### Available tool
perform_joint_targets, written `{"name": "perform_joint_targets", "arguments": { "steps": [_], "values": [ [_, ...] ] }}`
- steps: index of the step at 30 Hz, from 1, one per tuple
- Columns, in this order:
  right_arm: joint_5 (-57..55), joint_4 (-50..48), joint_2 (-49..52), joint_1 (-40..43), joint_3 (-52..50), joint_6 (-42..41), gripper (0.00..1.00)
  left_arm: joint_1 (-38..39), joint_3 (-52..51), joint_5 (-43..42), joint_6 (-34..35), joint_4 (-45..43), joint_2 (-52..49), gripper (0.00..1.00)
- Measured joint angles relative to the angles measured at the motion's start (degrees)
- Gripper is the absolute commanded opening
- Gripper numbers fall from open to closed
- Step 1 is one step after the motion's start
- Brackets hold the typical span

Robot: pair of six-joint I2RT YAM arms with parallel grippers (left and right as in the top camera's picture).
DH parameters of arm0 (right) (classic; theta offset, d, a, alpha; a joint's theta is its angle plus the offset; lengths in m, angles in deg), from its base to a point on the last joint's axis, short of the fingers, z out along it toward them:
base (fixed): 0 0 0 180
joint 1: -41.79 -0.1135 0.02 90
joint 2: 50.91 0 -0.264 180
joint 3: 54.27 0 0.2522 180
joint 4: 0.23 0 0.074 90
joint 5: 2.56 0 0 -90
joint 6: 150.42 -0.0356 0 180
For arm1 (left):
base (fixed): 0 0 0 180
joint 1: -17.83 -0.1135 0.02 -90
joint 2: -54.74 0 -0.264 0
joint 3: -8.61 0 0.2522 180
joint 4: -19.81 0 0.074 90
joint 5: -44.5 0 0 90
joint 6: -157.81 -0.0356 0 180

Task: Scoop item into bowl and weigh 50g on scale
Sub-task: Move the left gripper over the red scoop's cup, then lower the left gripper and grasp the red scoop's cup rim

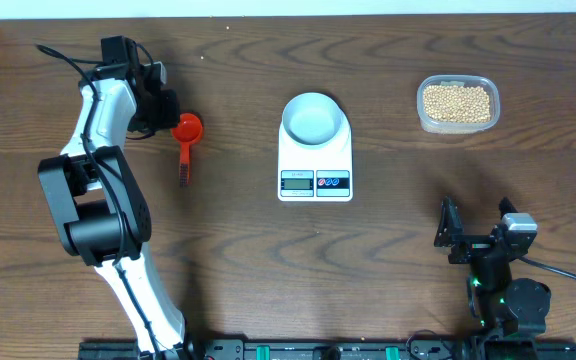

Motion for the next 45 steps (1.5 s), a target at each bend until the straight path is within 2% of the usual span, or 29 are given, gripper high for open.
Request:
{"name": "perform_joint_targets", "arguments": {
  "steps": [21, 29, 31, 41, 44, 45],
  "values": [
    [0.0, 0.0, 0.0, 0.0, 0.0, 0.0, 0.99, 1.2, -3.0, 0.0, 0.0, -2.4, -0.1, 0.25],
    [0.0, 0.0, 0.0, 0.0, 0.0, 0.0, 0.99, 1.2, -3.1, 0.0, 0.0, -2.4, -0.1, 0.47],
    [0.0, 0.0, 0.0, 0.0, 0.0, 0.0, 0.99, 1.2, -3.1, 0.0, 0.0, -2.4, -0.1, 0.49],
    [0.0, 0.0, 0.0, 0.0, 0.0, 0.0, 0.99, 1.2, -6.3, 0.0, 0.0, -4.2, -0.2, 0.48],
    [0.0, 0.0, 0.0, 0.0, 0.0, 0.0, 0.99, 1.2, -7.1, 0.1, -0.2, -4.7, -0.2, 0.4],
    [0.0, 0.0, 0.0, 0.0, 0.0, 0.0, 0.99, 1.2, -7.1, 0.0, -0.2, -4.8, -0.2, 0.34]
  ]
}}
